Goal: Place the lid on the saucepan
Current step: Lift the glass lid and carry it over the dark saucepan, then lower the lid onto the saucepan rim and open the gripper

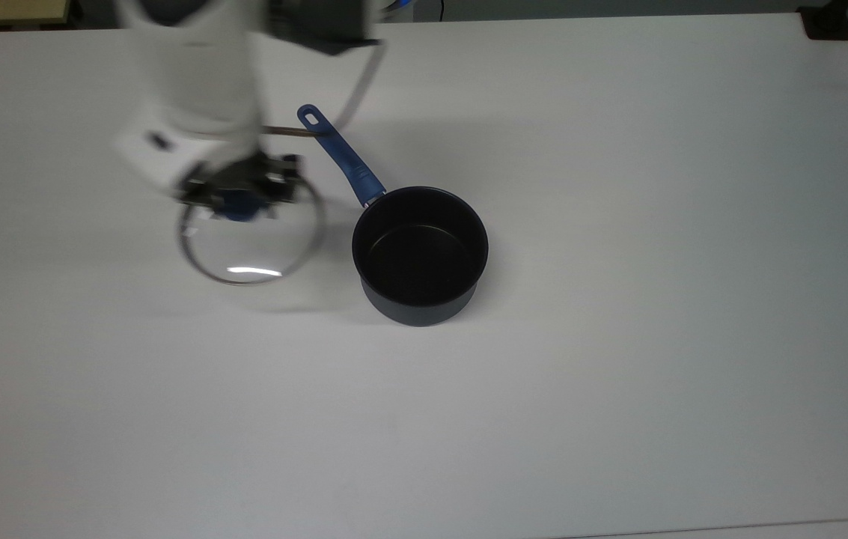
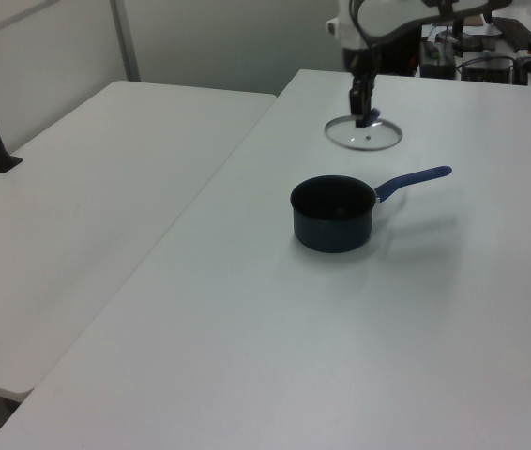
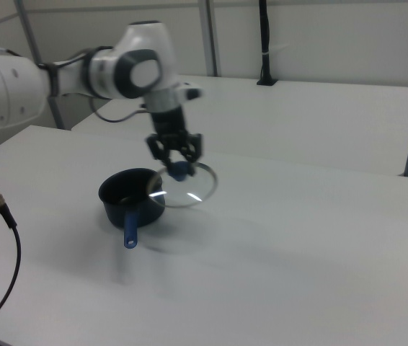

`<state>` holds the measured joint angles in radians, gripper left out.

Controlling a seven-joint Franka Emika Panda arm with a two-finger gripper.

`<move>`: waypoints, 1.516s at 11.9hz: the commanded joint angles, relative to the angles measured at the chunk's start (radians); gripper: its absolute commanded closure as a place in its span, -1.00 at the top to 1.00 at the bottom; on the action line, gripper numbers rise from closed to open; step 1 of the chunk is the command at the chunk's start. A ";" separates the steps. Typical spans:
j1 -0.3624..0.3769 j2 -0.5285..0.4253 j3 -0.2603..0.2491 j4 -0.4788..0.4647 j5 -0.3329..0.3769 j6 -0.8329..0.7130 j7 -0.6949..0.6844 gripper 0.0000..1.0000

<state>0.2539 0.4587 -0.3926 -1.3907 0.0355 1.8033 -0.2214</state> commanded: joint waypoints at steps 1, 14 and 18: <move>0.184 0.017 -0.046 0.016 0.006 -0.021 0.132 -0.36; 0.294 0.097 -0.012 0.029 -0.046 0.044 0.237 0.77; 0.268 -0.016 0.001 0.006 -0.034 0.024 0.241 1.00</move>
<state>0.5368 0.5427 -0.4031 -1.3640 0.0050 1.8376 -0.0022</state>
